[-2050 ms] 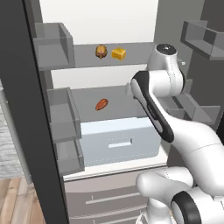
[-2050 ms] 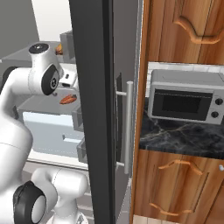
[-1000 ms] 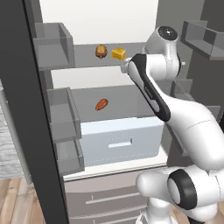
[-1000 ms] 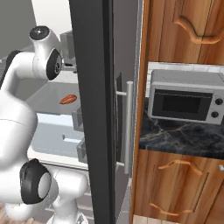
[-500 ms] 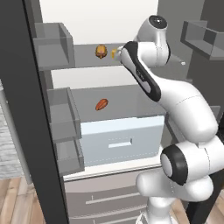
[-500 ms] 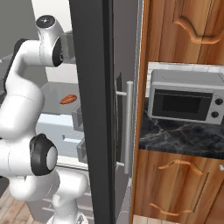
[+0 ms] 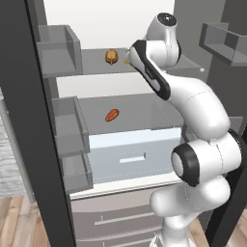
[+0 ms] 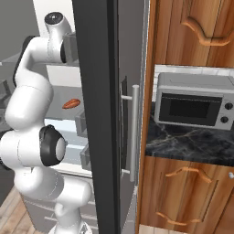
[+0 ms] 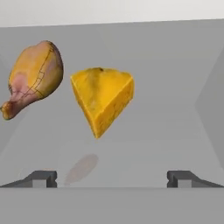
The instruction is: Take the cheese, chicken drumstick, and sweet potato from the fridge and place them on the plate on the dining counter to create an appetizer plate.
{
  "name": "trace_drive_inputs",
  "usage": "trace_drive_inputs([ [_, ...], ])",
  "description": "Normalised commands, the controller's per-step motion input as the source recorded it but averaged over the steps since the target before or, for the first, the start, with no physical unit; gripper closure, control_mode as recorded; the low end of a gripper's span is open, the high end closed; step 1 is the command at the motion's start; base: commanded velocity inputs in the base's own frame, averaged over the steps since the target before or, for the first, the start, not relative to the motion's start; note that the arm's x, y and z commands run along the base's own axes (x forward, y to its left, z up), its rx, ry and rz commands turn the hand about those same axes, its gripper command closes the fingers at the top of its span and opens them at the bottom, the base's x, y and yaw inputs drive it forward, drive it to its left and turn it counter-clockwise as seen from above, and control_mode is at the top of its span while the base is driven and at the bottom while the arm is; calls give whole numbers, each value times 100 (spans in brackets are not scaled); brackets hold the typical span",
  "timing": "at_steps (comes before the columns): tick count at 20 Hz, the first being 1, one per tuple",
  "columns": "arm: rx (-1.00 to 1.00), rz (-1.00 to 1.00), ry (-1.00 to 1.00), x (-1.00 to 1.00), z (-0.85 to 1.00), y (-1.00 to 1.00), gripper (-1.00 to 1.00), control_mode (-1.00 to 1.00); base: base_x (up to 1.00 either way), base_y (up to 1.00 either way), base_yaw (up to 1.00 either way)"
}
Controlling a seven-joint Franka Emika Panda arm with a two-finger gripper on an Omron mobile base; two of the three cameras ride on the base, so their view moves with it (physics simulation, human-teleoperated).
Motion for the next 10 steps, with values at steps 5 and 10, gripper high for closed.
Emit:
trace_drive_inputs([
  [5,0,-2,0,45,0,11,-100,-100,0,0,0],
  [10,0,-1,0,48,-2,17,-100,-100,0,0,0],
])
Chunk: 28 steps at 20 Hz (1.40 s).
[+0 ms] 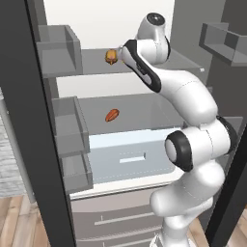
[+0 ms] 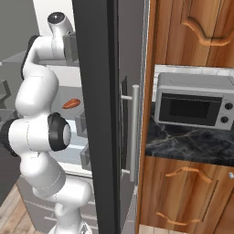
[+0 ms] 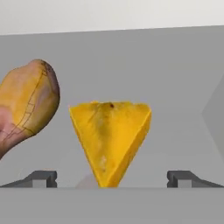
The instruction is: Take the cheese, chicken drumstick, and sweet potato from the fridge and place them on the plate on the dining counter to create an appetizer plate.
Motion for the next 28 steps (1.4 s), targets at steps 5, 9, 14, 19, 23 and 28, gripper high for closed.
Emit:
trace_drive_inputs([
  [5,0,-6,0,37,-4,6,-100,-100,0,0,0],
  [9,0,-11,0,22,-2,0,-100,-100,0,0,0],
  [14,0,-15,0,2,-19,0,-100,-100,0,0,0],
  [19,0,-13,0,3,-53,2,100,-100,0,0,0],
  [23,0,-6,0,24,-40,10,100,-100,0,0,0],
  [28,0,-3,-7,13,-13,3,100,-100,0,0,0],
])
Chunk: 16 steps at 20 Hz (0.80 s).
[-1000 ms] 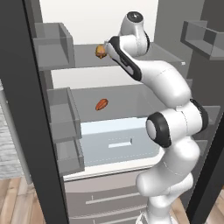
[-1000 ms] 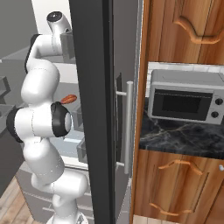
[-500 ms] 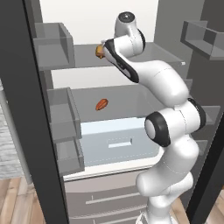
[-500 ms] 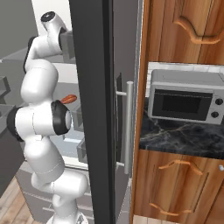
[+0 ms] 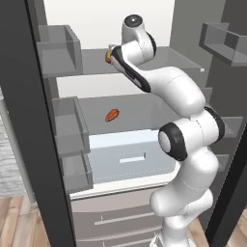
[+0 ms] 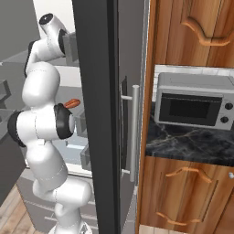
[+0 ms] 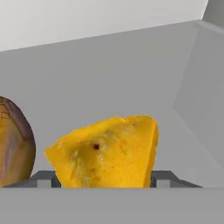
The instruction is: Take the cheese, chicken drumstick, and sweet potato from the fridge and place them on the plate on the dining counter to create an appetizer plate.
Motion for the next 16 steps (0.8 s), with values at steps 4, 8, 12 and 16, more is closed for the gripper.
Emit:
trace_drive_inputs([
  [4,0,-4,-1,-38,-1,0,100,-100,0,0,0],
  [8,0,-2,0,-97,0,0,100,-100,0,0,0],
  [12,0,-2,-6,-100,-1,0,100,-100,0,0,0],
  [16,0,-1,-6,-96,-4,0,100,-100,0,0,0],
])
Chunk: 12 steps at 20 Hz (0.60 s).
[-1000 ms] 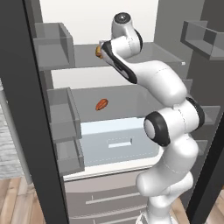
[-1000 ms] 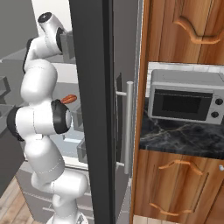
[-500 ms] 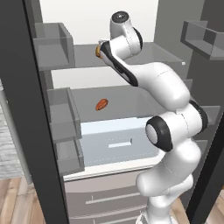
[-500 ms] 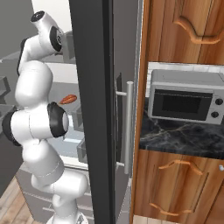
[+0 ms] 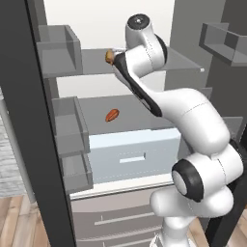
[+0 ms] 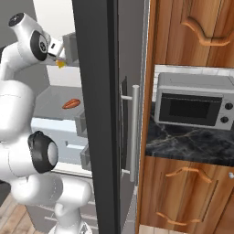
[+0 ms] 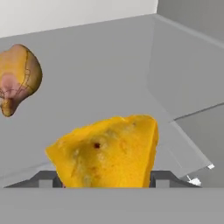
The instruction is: Take the cheese, chicken drumstick, and sweet potato from the fridge and place them on the plate on the dining counter to create an appetizer plate.
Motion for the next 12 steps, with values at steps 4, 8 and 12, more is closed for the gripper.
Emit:
trace_drive_inputs([
  [4,0,0,0,-86,0,0,100,-100,0,0,0],
  [8,0,0,0,-45,0,-2,100,100,-49,-1,0],
  [12,0,0,0,0,0,0,100,100,-100,0,0],
])
